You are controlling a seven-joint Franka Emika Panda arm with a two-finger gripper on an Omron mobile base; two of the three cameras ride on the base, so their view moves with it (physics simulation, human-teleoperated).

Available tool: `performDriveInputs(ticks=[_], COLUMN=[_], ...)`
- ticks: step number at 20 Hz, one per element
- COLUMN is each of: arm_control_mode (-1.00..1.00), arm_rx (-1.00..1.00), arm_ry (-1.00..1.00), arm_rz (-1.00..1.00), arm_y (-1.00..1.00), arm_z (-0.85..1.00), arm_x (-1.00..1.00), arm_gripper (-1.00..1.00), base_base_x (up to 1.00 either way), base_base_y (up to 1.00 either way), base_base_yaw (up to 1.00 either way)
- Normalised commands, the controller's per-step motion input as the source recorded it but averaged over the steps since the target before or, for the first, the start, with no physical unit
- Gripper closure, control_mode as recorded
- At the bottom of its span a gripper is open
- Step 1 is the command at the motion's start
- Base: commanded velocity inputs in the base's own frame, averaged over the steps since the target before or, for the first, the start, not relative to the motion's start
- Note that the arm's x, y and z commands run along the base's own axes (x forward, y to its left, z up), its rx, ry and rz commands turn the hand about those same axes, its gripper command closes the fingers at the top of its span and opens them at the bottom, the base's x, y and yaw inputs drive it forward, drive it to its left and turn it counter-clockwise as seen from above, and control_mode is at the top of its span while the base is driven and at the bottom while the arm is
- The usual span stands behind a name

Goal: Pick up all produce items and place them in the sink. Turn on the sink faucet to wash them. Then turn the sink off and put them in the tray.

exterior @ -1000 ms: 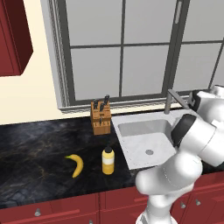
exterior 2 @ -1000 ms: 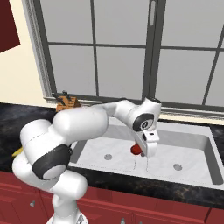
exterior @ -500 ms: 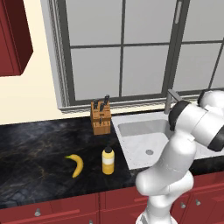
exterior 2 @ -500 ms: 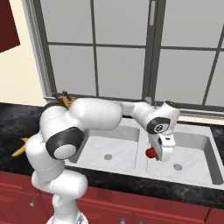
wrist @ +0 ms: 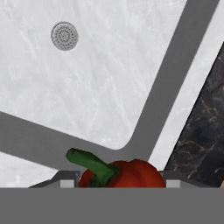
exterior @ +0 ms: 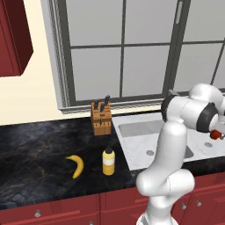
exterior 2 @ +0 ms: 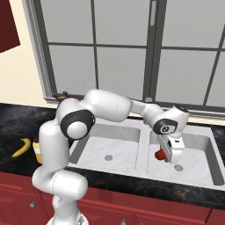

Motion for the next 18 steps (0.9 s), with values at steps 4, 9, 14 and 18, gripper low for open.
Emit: performDriveInputs(ticks=[4, 9, 14, 18], arm_control_mode=[-1.00, -1.00, -1.00, -1.00], arm_rx=[0.00, -0.02, -0.01, 0.00], arm_ry=[0.00, 0.00, 0.00, -0.02], arm_rz=[0.00, 0.00, 0.01, 0.00], arm_y=[-0.14, -0.01, -0.08, -0.07], arm_z=[-0.39, -0.39, -0.33, -0.26], arm_x=[0.15, 0.16, 0.00, 0.00], arm_gripper=[1.00, 1.00, 1.00, 1.00], base_base_x=[0.00, 0.00, 0.00, 0.00], base_base_y=[0.00, 0.00, 0.00, 0.00], base_base_yaw=[0.00, 0.00, 0.00, 0.00])
